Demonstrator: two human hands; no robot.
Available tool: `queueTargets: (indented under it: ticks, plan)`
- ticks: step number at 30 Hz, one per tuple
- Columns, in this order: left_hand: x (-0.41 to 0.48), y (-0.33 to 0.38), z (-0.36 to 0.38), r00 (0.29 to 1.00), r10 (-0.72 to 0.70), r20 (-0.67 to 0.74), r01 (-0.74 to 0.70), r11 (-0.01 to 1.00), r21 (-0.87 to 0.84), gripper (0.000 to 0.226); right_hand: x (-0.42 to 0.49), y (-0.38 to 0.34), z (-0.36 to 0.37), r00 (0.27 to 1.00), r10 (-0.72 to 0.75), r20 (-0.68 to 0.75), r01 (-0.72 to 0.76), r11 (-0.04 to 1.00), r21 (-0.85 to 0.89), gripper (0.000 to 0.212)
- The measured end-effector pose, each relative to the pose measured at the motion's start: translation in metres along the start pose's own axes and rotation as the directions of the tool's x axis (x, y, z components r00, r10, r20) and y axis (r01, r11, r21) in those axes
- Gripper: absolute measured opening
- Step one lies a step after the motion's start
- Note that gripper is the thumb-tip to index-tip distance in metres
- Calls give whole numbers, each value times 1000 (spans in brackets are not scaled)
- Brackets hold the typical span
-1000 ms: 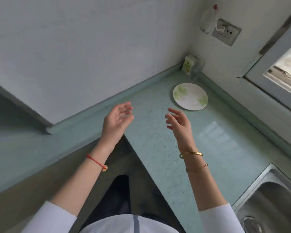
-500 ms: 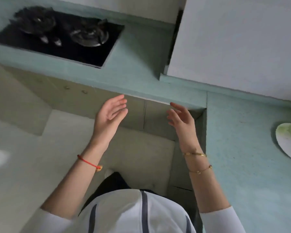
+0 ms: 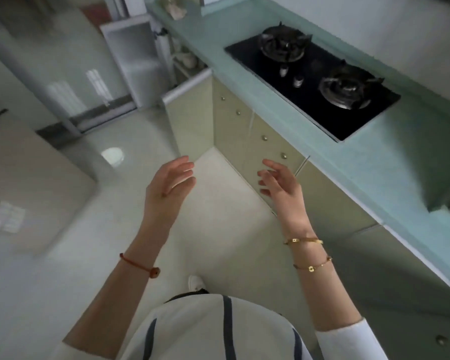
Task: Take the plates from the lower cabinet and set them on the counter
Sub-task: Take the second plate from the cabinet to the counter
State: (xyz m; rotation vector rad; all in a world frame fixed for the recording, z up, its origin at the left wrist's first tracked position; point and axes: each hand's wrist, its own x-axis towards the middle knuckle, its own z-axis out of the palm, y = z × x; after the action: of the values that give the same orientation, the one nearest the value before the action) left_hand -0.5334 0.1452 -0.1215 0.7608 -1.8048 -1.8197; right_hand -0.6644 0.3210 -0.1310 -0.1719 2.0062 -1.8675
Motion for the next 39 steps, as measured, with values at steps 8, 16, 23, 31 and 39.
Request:
queueTargets:
  ticks: [8,16,23,31,39]
  plan:
    - [71,4,-117,982,16,-189,-22,999,-29,40,61,-21,154,977,-6,213,7,1000,-1,24]
    - [169,5,-189,946,48,-320,-66,997,-46,40,148,-35,272,935,-36,353,49,998,-27,25]
    - [301,27,-239,925,81,-372,-89,996,-3,40,267,-71,379,901,-94,424,120,992,-34,32]
    - [439,55,-284,915,90,-393,-94,996,9,38,378,-116,482,896,-109,431,144,988,-49,32]
    - [579,45,-332,935,70,-348,-71,997,9,39,471,-118,557,928,-72,366,103,992,-67,28]
